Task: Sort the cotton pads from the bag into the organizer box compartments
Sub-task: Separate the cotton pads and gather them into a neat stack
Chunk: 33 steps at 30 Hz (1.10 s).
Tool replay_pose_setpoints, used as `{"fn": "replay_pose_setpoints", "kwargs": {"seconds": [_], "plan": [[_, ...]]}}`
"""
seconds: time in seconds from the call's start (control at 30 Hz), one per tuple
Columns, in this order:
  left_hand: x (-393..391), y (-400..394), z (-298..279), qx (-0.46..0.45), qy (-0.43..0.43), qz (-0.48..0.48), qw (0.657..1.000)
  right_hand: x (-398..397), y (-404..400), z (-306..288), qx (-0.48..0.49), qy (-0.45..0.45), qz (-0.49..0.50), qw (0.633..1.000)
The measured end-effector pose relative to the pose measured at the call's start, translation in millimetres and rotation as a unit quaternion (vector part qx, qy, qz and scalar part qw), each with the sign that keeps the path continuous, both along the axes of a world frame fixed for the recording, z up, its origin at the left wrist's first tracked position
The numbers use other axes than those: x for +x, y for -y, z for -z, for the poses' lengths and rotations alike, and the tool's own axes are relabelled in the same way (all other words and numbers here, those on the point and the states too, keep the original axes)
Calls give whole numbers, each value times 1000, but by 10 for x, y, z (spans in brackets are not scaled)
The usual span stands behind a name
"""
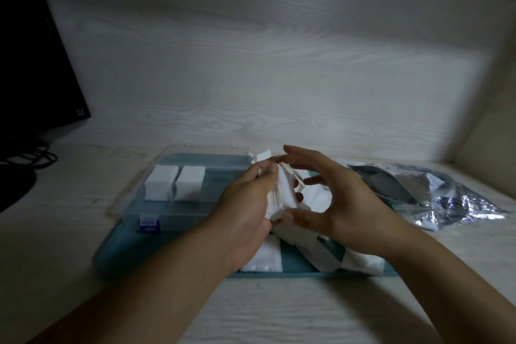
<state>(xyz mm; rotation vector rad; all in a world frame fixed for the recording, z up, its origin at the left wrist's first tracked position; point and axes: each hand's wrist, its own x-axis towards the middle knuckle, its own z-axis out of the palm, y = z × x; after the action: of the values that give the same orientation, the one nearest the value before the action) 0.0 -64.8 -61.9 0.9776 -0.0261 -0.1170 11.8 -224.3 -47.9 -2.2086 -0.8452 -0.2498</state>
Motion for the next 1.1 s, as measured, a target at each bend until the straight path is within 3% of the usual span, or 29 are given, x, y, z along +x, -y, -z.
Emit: {"fn": "replay_pose_setpoints", "kwargs": {"seconds": [0.6,1.1], "plan": [[15,-26,30,-26,-12,80,996,72,85,-18,20,-77,-41,996],[-22,-13,1,-54,6,111,992,105,69,28,42,-60,-45,996]]}}
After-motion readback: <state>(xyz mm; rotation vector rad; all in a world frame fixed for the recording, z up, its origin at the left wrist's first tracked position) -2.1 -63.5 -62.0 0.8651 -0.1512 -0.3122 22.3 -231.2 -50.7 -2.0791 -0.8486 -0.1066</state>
